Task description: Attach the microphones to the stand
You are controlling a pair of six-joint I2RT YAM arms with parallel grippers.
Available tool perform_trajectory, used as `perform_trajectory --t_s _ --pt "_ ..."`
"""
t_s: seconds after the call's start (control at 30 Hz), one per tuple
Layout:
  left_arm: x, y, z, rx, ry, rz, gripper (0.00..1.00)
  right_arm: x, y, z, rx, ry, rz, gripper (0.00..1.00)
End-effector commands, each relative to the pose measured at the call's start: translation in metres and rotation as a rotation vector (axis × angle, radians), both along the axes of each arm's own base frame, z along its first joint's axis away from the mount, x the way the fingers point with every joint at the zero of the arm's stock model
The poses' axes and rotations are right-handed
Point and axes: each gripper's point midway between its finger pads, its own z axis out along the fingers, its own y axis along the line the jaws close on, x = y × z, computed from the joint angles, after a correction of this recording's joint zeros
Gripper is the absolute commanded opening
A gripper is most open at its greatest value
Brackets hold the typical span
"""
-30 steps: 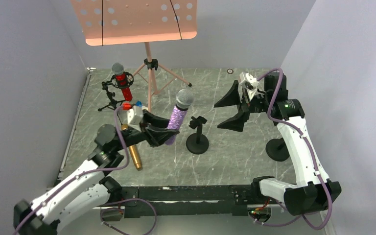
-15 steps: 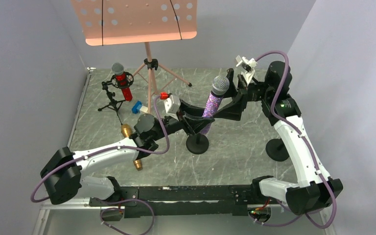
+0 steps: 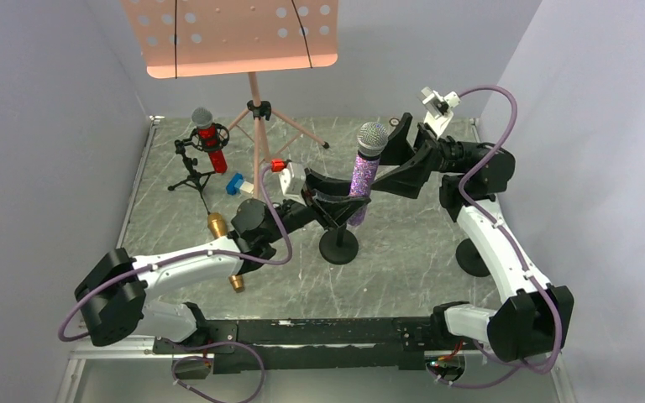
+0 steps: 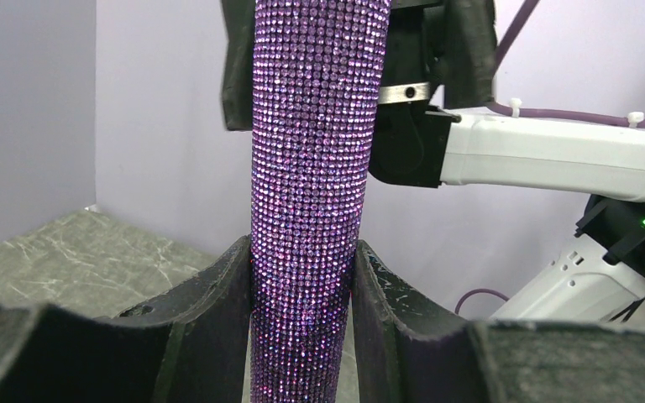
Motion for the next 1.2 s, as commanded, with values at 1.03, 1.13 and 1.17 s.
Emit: perform_trajectory --t_s 1.03,1.13,1.17 --pt "-0.003 0.016 0.009 -0.008 0.018 0.024 0.67 0.022 -0.008 -0.027 -0.267 -0.313 -0.137 0.0" --pt "-0.006 0.043 0.002 0.023 -0.026 0.105 0.97 0.025 -0.014 -0.025 -0.312 -0.388 -0.191 0.0" --pt "-0.007 0.057 0.002 0.027 -0.038 0.138 0.99 0.025 -0.016 -0.026 -0.326 -0.406 -0.202 0.0"
